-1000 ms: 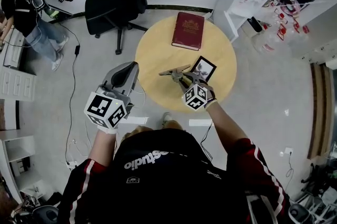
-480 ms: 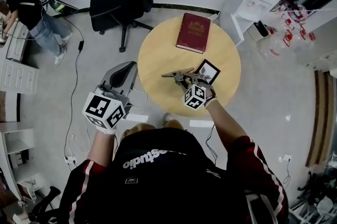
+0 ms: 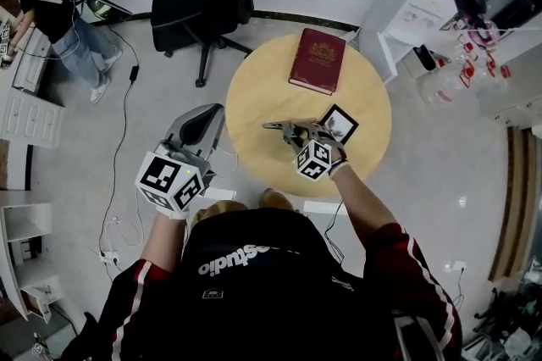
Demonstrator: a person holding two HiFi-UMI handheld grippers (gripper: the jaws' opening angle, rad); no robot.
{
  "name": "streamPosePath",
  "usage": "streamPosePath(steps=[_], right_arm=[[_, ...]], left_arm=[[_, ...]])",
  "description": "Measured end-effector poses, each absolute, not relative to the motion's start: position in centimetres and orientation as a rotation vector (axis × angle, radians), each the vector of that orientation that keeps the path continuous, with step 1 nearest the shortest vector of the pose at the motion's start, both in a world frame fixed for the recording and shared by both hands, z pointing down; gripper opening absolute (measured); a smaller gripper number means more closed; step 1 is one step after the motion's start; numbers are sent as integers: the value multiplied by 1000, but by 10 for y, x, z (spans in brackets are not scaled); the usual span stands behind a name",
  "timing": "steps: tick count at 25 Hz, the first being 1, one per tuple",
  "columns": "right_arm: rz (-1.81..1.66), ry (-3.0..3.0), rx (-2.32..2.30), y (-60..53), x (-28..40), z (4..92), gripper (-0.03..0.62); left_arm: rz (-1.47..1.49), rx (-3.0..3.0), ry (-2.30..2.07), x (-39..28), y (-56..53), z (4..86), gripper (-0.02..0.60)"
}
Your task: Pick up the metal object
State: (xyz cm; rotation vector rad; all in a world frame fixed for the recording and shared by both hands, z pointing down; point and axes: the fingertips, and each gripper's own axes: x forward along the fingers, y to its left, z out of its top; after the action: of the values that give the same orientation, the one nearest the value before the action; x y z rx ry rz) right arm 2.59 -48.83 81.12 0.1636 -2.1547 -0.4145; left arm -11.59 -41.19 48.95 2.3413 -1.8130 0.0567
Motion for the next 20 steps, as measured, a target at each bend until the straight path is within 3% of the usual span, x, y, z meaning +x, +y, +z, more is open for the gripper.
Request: streamPosePath(steps=[20], right_arm=[[-277, -2134, 125, -475, 19, 793, 104]], left_arm=[[0, 2293, -1853, -125, -391, 484, 17]])
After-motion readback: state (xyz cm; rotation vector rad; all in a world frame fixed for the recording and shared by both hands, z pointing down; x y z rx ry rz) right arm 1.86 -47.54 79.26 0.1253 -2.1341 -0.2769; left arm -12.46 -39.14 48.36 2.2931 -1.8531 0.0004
